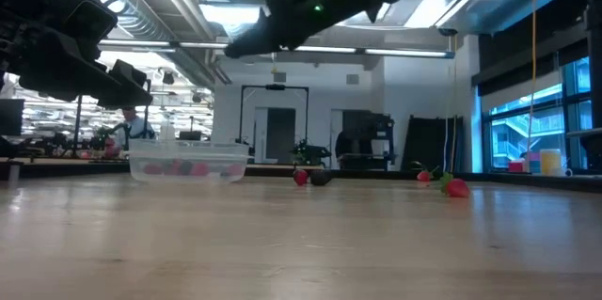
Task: Pick and placing Produce into tupperware
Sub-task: Put the bottom blackberry into the transparent container, then put the bottom red cherry into the transparent container
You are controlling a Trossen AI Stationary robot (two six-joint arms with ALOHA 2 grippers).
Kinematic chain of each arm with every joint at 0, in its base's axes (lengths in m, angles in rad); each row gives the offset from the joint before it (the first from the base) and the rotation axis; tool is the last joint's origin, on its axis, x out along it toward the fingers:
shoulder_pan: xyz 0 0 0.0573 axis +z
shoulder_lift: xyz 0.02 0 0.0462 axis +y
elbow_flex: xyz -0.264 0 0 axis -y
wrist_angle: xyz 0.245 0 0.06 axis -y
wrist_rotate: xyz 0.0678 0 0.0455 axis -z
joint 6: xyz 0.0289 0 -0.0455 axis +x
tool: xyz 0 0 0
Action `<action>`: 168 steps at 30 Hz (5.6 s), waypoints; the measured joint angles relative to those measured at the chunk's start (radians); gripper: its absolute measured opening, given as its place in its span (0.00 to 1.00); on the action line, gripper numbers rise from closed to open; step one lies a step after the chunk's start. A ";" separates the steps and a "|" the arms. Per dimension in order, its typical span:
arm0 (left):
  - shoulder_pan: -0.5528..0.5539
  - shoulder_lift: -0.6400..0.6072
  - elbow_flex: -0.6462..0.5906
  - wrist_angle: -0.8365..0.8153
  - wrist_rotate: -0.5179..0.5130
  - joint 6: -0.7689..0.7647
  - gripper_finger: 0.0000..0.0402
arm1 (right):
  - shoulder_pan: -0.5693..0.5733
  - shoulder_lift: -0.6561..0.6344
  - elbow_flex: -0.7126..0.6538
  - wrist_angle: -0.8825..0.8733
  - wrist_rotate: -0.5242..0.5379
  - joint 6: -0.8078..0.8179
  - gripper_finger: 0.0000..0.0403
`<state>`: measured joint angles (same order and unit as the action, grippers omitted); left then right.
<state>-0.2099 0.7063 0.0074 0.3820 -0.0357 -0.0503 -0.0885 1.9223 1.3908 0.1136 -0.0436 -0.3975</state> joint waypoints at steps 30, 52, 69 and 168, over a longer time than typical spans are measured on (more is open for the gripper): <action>0.000 0.000 0.000 -0.008 0.000 0.000 0.50 | -0.073 0.329 0.187 -0.004 -0.081 0.150 0.31; 0.000 0.000 0.000 -0.008 0.000 0.000 0.50 | -0.075 0.329 0.186 -0.064 -0.078 0.158 0.31; 0.000 0.000 0.000 -0.008 0.000 0.000 0.50 | -0.075 0.329 0.186 -0.064 -0.079 0.154 0.43; 0.000 0.000 0.000 -0.036 0.000 -0.020 0.50 | -0.155 0.136 -0.173 -0.212 -0.029 0.128 0.21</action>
<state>-0.2098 0.7065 0.0074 0.3462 -0.0357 -0.0708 -0.2432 2.0583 1.2182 -0.0982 -0.0727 -0.2699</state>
